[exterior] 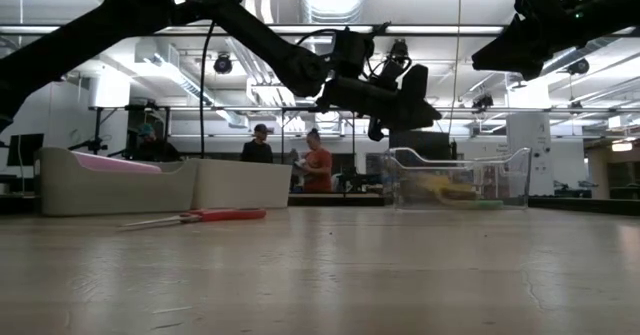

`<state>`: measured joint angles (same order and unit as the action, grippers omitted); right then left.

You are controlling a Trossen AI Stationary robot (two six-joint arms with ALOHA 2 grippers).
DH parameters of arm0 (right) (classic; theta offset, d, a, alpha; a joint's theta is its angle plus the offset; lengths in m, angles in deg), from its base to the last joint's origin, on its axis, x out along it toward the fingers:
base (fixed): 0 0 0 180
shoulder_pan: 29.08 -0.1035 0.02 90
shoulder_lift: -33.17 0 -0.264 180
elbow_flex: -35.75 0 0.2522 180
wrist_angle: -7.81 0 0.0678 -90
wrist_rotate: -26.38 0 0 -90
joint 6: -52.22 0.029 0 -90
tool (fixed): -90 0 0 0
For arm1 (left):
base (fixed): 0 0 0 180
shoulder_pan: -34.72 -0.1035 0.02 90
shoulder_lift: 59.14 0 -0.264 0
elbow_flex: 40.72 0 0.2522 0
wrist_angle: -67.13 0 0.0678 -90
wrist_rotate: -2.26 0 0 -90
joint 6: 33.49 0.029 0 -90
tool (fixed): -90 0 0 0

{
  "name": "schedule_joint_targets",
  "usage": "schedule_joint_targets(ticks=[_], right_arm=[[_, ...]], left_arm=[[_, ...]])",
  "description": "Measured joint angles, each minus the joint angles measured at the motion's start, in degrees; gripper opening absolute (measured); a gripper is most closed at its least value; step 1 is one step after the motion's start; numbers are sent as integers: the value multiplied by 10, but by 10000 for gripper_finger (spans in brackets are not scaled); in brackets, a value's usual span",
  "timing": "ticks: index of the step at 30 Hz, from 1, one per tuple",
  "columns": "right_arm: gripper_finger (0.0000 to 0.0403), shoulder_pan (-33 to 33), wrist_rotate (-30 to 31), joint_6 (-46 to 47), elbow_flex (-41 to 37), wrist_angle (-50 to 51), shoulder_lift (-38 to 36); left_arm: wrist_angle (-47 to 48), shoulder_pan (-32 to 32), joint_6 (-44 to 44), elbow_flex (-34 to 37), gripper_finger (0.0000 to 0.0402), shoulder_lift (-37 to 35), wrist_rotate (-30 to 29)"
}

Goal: Pick & Place Paint Supplies
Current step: Put the red scissors into the transparent bin

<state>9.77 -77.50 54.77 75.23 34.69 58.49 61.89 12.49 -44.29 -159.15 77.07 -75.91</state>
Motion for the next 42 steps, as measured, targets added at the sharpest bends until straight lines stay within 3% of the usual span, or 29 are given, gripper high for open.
schedule_joint_targets(ticks=[6,10,19,25,28,34,42], right_arm=[[137,0,0,0,0,0,0],[137,0,0,0,0,0,0],[137,0,0,0,0,0,0],[137,0,0,0,0,0,0],[137,0,0,0,0,0,0],[137,0,0,0,0,0,0],[137,0,0,0,0,0,0]], left_arm=[[20,-3,0,0,145,-43,13],[100,-10,18,0,145,-99,13],[441,-5,10,0,145,-234,-60],[642,18,-114,0,146,-286,-160],[720,32,-157,0,146,-295,-169],[800,83,-202,17,146,-294,-169],[805,172,-304,130,146,-293,-168]])
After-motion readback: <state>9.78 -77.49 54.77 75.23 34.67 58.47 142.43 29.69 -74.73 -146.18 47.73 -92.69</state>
